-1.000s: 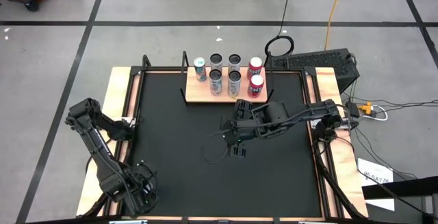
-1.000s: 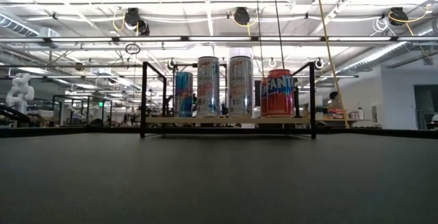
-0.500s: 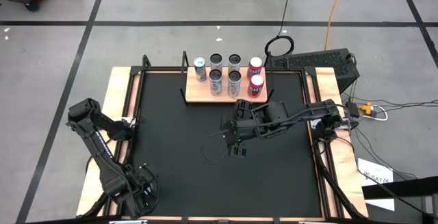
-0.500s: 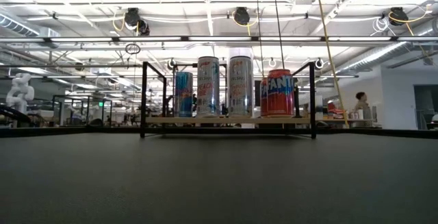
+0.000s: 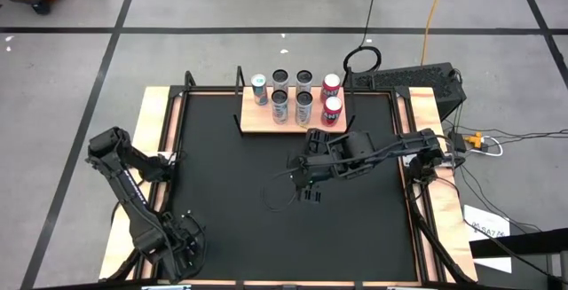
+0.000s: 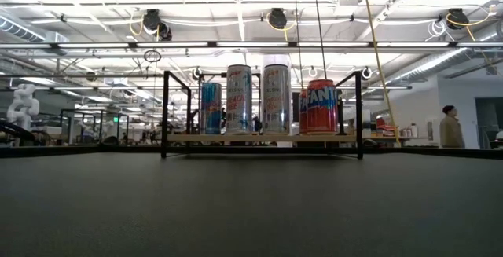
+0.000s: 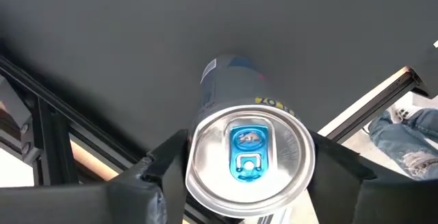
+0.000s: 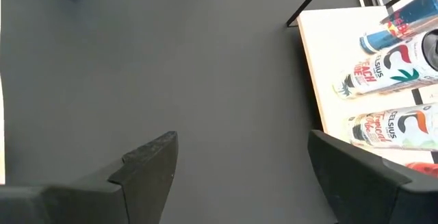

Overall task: Place canned beverage on shelf
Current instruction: Put the blue soda can on the shelf aligned with the other blue soda can

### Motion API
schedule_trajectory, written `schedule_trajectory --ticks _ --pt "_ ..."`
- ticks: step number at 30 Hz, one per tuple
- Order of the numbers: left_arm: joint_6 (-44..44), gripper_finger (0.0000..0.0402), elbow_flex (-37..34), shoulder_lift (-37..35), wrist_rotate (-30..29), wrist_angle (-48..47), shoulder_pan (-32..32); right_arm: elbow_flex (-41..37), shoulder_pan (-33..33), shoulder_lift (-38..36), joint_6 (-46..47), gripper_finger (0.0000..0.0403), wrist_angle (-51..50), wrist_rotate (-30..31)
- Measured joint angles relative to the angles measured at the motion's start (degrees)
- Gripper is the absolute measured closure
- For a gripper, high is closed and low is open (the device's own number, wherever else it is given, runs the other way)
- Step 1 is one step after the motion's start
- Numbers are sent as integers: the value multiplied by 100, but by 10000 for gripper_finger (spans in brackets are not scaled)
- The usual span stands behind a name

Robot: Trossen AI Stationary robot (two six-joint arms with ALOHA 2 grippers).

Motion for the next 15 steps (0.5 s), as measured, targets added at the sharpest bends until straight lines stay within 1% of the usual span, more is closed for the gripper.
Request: schedule_trajectory --ticks 3,6,11,15 --pt "14 193 0 -38 153 -46 113 0 31 -101 22 91 -29 16" --pt "338 192 4 -116 231 -96 309 0 47 -343 34 91 -115 38" --pt "1194 190 184 -246 322 -374 857 0 48 -831 169 91 -542 201" --pt "2205 190 610 -267 469 -747 1445 -53 31 -1205 198 91 -648 458"
